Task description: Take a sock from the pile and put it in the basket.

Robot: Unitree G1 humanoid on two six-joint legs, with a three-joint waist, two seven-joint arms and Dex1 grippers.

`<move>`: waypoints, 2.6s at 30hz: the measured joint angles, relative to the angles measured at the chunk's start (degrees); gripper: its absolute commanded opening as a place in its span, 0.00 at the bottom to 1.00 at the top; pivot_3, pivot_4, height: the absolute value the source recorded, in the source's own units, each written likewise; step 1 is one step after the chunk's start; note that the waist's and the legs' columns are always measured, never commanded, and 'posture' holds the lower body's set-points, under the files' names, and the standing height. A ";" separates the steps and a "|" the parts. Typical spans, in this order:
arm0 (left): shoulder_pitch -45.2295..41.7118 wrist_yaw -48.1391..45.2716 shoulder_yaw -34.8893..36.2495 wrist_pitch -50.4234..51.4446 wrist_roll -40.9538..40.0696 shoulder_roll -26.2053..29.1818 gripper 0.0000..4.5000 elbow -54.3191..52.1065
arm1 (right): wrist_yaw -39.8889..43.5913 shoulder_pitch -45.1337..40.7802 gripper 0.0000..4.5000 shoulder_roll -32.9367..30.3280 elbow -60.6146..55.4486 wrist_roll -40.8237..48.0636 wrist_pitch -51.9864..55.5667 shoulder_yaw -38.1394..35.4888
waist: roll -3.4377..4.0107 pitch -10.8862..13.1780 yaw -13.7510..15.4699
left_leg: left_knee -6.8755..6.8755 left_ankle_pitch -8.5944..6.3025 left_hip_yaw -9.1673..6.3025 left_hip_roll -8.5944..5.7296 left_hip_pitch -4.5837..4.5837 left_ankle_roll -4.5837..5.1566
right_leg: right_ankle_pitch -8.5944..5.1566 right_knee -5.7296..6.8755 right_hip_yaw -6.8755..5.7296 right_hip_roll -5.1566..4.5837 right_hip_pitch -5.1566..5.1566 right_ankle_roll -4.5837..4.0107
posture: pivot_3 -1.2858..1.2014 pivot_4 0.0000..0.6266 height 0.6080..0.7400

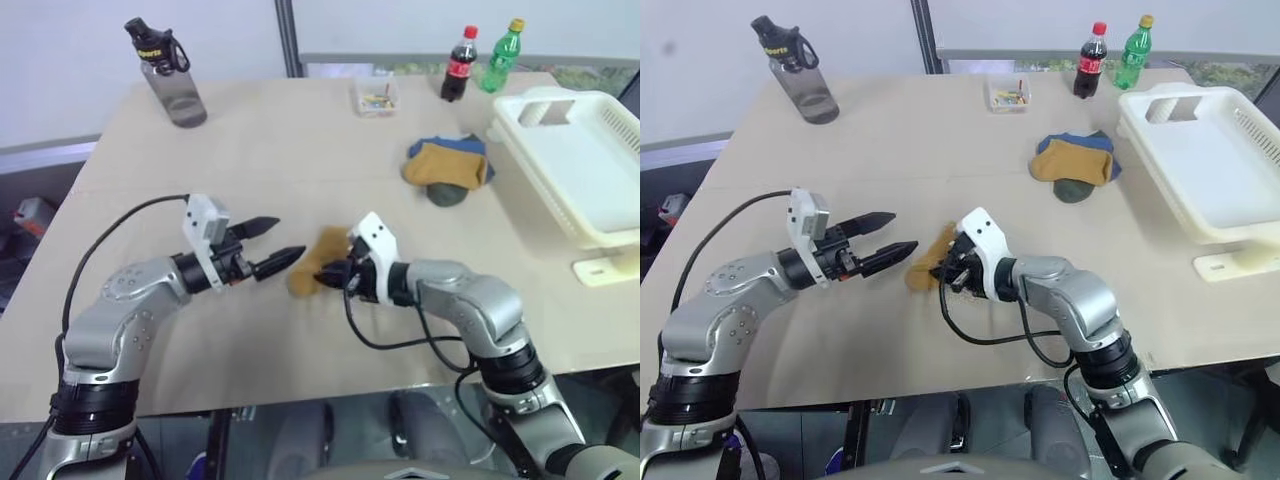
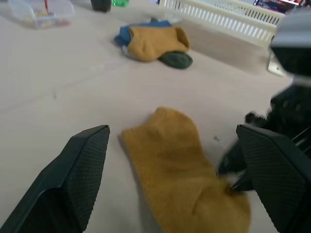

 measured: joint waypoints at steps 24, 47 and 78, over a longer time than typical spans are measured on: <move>7.18 4.36 -10.51 -2.39 12.57 -3.05 0.01 -3.98 | 2.37 -2.15 0.00 -8.51 20.23 -10.16 -18.61 -3.43 | -0.02 -0.04 0.78 | -0.04 -0.01 0.01 0.04 -0.08 0.01 | 0.01 -0.09 -0.02 -0.07 -0.01 -0.01 | 0.52 0.24 1.00; -11.15 -20.14 -21.90 -10.03 15.55 0.14 0.01 13.16 | -30.17 32.25 0.00 -0.24 -29.60 -16.69 8.47 -10.83 | -0.02 -0.09 1.03 | 0.10 -0.01 0.12 0.10 -0.03 0.02 | -0.02 -0.10 0.08 0.15 0.03 0.02 | 0.52 0.24 1.00; -6.63 -4.70 -24.73 -1.14 18.78 -8.52 0.00 5.85 | -5.69 25.14 0.19 -22.01 -13.09 -7.64 -5.10 -15.83 | -0.08 -0.16 1.13 | 0.27 -0.02 0.12 0.12 0.04 0.05 | -0.02 -0.09 0.03 0.17 0.23 0.02 | 0.52 0.24 1.00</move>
